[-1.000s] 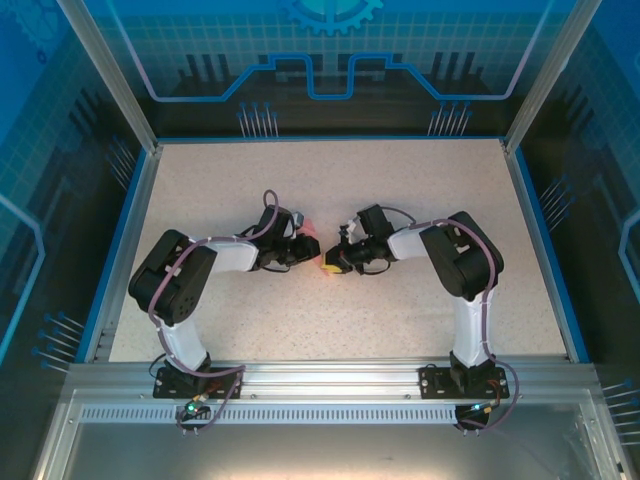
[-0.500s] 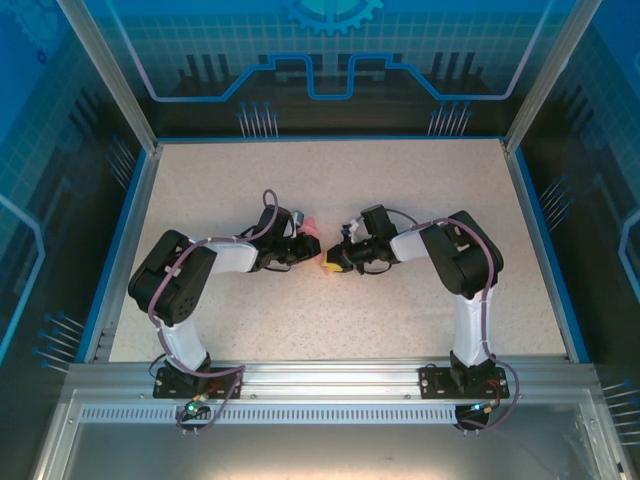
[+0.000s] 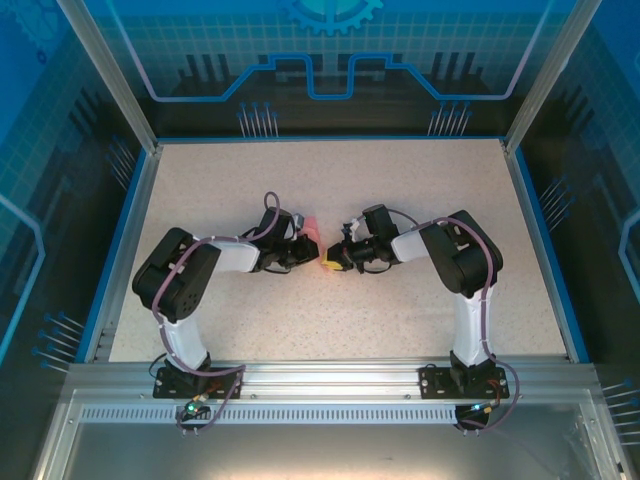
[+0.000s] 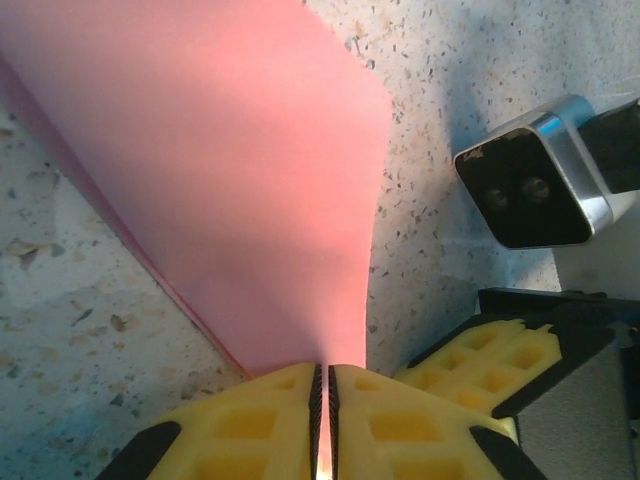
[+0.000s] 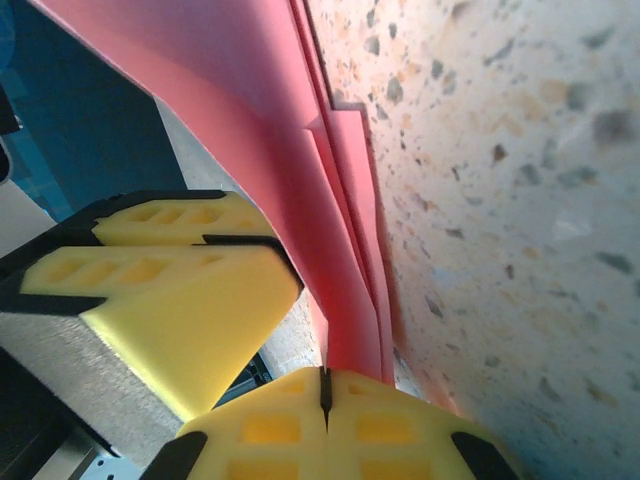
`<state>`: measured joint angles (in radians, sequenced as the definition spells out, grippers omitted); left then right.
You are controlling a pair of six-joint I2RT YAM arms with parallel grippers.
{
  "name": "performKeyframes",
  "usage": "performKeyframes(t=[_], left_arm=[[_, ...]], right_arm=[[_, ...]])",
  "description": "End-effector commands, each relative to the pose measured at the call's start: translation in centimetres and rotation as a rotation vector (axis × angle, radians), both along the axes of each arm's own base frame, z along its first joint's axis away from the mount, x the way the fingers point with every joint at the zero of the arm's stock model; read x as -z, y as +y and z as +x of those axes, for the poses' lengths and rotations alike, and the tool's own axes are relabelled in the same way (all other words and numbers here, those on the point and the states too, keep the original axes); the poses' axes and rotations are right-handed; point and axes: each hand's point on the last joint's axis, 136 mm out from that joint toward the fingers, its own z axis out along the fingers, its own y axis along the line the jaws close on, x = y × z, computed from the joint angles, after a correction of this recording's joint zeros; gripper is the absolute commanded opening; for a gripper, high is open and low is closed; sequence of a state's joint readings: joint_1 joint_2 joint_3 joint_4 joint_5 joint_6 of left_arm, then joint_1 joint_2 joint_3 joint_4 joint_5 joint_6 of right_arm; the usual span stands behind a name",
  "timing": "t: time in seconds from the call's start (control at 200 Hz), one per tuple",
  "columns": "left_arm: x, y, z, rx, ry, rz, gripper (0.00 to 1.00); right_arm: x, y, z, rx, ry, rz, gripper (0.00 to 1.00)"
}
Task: Fold a paper plane with a square sheet of paper (pick it up from the middle)
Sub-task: Fold the wing for the fifth time at the center of the table.
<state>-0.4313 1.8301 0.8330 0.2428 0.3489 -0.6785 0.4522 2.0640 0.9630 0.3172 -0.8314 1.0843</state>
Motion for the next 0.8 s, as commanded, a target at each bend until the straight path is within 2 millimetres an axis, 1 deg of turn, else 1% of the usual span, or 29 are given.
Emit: performKeyframes(t=[0.0,0.245,0.32,0.4,0.54,0.63,0.7,0.795], left_arm=[[0.8,0.1,0.1,0.002,0.026,0.018,0.14],[1.7,0.6,0.0,-0.01,0.061,0.064,0.11],[2.2,0.8,-0.3,-0.011,0.081,0.093,0.11],[2.7,0.9,-0.5,-0.009,0.1,0.119,0.11],[3.2,0.9,-0.7,-0.004,0.128,0.147,0.11],[3.4,0.9,-0.7,-0.005,0.141,0.162,0.11],[3.3,0.8,-0.7,-0.002,0.144,0.165,0.11],[3.1,0.7,-0.6,-0.003,0.146,0.169,0.11]], right_arm=[[5.9,-3.2,-2.1,0.095,0.247,-0.154,0.0],[6.0,-3.3,-2.2,0.087,0.244,-0.168,0.0],[5.7,-3.3,-2.0,0.082,0.23,-0.172,0.0],[4.9,-3.3,-1.6,0.073,0.192,-0.179,0.0],[2.4,-3.5,-0.9,0.048,0.087,-0.206,0.12],[0.9,-3.8,-0.7,0.022,0.001,-0.247,0.2],[-0.1,-4.2,-0.9,-0.009,-0.075,-0.303,0.24],[-0.9,-4.6,-1.1,-0.068,-0.182,-0.424,0.26]])
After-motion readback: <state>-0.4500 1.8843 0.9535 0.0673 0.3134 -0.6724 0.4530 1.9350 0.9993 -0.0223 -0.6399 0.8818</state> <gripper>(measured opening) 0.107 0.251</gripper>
